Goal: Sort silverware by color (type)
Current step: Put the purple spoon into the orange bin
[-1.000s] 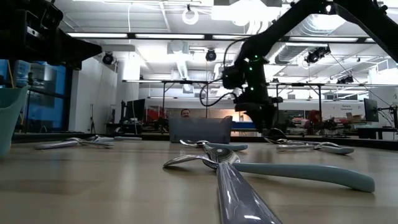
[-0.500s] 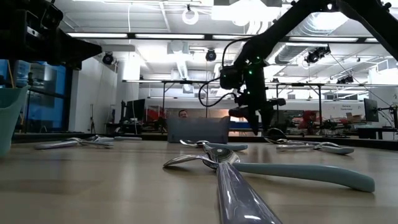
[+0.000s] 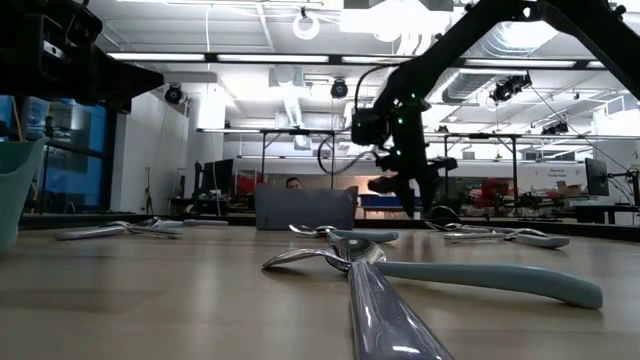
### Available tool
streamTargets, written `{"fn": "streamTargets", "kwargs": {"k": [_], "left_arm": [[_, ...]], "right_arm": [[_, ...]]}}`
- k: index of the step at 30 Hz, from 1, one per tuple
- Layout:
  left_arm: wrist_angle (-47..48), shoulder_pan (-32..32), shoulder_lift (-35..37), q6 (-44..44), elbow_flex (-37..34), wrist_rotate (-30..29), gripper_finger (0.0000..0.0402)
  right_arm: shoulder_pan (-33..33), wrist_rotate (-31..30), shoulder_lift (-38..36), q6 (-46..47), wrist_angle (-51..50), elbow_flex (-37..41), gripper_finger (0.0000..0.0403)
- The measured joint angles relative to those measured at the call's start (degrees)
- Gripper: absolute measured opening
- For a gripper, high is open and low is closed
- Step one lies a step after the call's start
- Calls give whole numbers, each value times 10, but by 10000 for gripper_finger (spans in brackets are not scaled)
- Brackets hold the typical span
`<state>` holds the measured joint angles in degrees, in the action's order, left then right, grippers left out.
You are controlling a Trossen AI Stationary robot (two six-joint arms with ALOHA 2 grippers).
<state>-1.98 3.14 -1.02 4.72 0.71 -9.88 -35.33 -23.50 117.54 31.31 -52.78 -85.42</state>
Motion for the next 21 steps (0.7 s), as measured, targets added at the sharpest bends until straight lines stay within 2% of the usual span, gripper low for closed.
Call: {"fn": "streamTargets", "kwargs": {"k": [6, 16, 21], "left_arm": [[1, 0, -1, 0, 0, 3, 3], [0, 0, -1, 0, 0, 3, 3], [0, 0, -1, 0, 0, 3, 3]], "right_arm": [[2, -1, -1, 25, -27, 5, 161], [-5, -5, -3, 46, 63, 79, 160], [-10, -9, -6, 48, 80, 95, 129]]}}
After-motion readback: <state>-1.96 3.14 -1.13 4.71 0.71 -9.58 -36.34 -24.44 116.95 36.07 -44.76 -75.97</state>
